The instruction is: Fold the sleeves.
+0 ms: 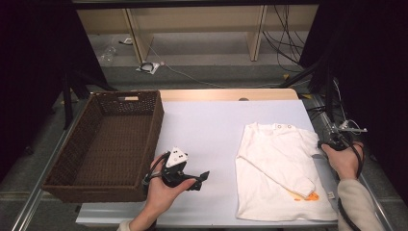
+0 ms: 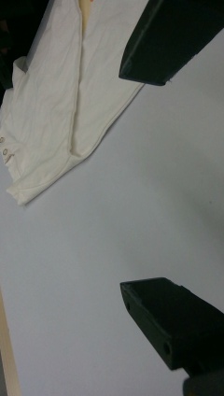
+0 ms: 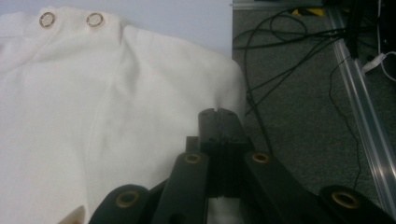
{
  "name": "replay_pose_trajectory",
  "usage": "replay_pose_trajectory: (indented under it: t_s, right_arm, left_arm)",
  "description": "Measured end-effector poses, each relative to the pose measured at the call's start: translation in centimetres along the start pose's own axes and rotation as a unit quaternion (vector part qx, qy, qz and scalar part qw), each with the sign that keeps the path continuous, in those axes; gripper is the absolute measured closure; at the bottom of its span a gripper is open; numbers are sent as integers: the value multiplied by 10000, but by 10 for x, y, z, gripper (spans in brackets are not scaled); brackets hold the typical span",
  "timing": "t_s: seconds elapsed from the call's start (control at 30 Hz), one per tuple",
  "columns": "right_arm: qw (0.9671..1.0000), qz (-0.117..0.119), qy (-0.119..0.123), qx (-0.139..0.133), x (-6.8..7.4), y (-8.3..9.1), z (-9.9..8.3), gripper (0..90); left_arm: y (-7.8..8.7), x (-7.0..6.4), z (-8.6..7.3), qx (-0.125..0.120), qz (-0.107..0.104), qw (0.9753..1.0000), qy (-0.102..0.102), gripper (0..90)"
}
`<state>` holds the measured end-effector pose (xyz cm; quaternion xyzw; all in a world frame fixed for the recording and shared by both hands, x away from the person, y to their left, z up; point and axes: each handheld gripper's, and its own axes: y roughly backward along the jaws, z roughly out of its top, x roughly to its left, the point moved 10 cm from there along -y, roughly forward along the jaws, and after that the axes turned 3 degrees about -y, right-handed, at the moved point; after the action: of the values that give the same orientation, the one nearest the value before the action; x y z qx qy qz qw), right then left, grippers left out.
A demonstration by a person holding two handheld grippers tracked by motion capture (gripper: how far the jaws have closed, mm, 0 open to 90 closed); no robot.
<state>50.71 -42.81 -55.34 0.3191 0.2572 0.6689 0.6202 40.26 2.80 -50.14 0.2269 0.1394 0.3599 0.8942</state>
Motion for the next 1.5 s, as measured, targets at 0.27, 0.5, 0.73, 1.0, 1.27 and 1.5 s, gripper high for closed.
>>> replay_pose_trajectory:
  t_s: [0.27, 0.5, 0.73, 1.0, 1.27, 1.5]
  right_arm:
    - [9991, -40, 73, -420, 1, 5, 7, 900]
    - [9976, -50, 166, -667, 7, 16, 17, 900]
    - [9959, 12, 384, -823, 20, 29, 27, 900]
    - [9919, 43, 826, -959, 40, 34, 35, 900]
    - [9881, 43, 1134, -1040, 57, 31, 37, 900]
    - [9844, 142, 1523, -872, 81, 21, 32, 900]
  left_arm:
    - [0, 1, 0, -22, 2, 10000, 37, 6]
    - [1, 0, 1, -35, -3, 10000, 18, 6]
    - [1, 2, 1, -42, 16, 10000, 29, 6]
    - [2, 3, 2, -49, 32, 10000, 27, 5]
    - [2, 3, 2, -54, 34, 10000, 12, 6]
    - [2, 3, 1, -51, 38, 10000, 24, 5]
